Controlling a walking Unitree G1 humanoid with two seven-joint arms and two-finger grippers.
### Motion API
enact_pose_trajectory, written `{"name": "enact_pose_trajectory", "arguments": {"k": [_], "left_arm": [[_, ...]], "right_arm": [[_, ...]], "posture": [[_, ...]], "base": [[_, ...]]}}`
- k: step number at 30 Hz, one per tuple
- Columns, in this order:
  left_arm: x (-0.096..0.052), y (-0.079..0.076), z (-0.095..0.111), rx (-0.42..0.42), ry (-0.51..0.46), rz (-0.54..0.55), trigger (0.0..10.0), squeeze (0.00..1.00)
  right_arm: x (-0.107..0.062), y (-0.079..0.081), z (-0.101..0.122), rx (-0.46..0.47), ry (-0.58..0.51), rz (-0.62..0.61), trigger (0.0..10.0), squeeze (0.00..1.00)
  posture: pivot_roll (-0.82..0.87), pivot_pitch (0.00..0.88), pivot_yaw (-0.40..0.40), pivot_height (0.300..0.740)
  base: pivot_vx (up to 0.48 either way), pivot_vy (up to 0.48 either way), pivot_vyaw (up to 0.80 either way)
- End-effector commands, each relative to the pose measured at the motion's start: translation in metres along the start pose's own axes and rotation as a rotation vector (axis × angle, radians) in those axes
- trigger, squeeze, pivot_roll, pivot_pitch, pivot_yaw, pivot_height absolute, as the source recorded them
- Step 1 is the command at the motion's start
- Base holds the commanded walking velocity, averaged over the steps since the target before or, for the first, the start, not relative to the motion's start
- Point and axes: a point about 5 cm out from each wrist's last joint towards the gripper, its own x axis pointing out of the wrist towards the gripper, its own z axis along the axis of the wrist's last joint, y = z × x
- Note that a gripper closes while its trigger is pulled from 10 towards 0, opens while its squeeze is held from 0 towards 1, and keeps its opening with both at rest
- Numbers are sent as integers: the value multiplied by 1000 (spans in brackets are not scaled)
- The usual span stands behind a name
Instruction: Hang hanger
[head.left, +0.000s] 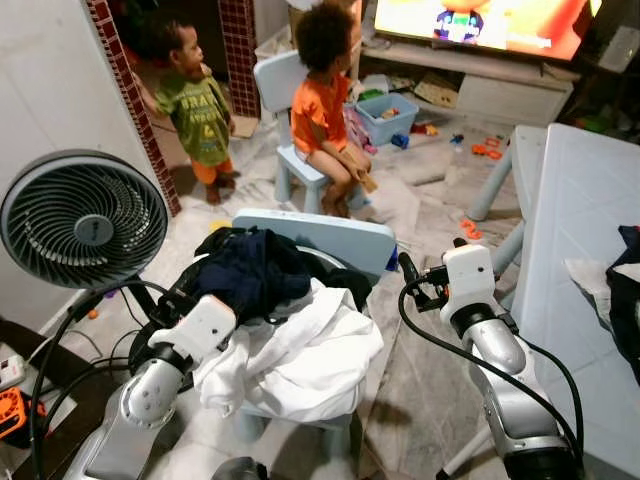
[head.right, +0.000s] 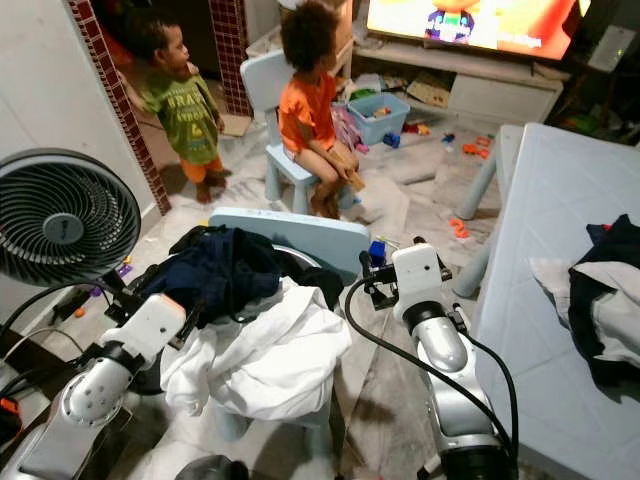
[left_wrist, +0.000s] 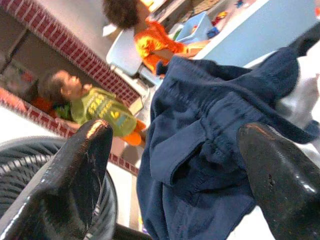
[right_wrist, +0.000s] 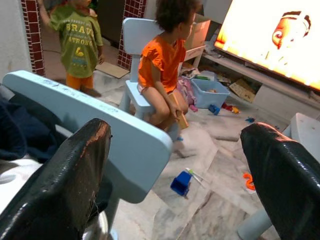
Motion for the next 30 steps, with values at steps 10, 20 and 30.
{"name": "enact_pose_trajectory", "arguments": {"k": [10,20,30], "left_arm": [[-24,-17,-28,66,155,-215,10000,0],[-8,-26,-40,112,149,-357,10000,0],[19,-17,-38,165,90,-341,10000,0]], "right_arm": [[3,3,0,16,-6,-15,10000,0],[3,4,0,23,-3,6,10000,0],[-45,26,-27,48,188,456,10000,0]], "posture": [[43,0,13,740],[19,0,7,740],[-18,0,0,740]], "base": [[0,0,0],[0,0,0],[0,0,0]]}}
